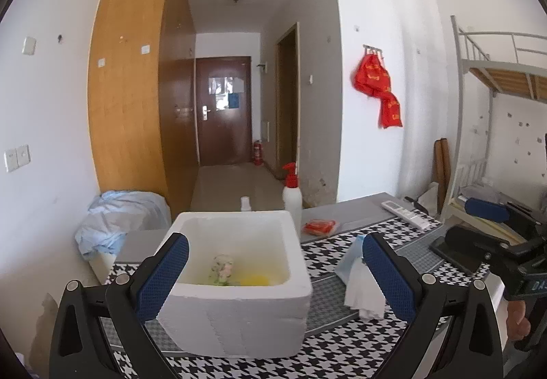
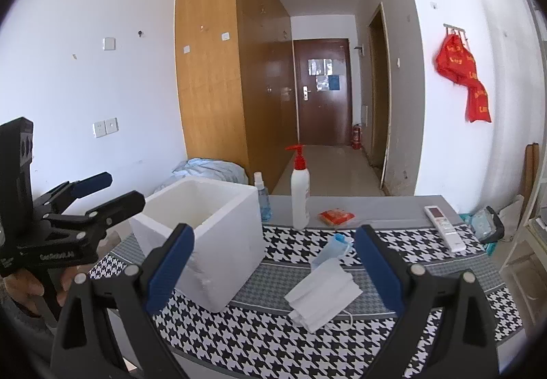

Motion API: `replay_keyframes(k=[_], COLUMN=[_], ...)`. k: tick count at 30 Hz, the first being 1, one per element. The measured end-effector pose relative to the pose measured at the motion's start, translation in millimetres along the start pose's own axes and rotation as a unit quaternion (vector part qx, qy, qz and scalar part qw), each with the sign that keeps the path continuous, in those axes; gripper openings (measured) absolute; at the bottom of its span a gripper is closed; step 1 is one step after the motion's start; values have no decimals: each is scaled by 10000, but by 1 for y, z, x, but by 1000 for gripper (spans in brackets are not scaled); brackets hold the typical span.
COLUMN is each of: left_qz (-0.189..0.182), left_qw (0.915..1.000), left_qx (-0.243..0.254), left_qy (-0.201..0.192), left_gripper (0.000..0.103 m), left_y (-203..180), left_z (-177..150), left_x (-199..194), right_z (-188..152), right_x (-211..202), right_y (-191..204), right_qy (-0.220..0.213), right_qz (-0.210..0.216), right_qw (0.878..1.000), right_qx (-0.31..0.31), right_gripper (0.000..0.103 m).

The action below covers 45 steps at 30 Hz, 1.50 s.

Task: Organize soft objects
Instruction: 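Withdraw both tools from the box toward the remaining tissues and mask, then move both tools toward the white tissue and blue mask on the table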

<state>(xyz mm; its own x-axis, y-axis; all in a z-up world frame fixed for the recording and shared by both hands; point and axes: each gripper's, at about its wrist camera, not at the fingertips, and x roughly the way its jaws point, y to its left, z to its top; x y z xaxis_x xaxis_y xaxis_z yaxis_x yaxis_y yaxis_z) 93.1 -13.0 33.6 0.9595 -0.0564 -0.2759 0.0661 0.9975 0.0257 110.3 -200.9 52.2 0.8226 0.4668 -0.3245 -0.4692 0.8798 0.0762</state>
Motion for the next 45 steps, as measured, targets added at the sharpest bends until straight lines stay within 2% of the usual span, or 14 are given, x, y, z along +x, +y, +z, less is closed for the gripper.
replay_keyframes(k=[13,45], left_qz=[-187,-424], left_qw=[9997,9988], left_qx=[40,-44], left_qy=[-149,-256], left_gripper=[102,102], left_y=[-12,-24], left_z=[-7,-39], left_x=[-20,-23], right_z=[-9,-39], right_x=[-18,-27], right_y=[0,-11], right_qy=[-163,-162], right_qz=[-129,-278], right_qw=[9998,9995], right_qx=[-30,22], right_gripper=[97,97])
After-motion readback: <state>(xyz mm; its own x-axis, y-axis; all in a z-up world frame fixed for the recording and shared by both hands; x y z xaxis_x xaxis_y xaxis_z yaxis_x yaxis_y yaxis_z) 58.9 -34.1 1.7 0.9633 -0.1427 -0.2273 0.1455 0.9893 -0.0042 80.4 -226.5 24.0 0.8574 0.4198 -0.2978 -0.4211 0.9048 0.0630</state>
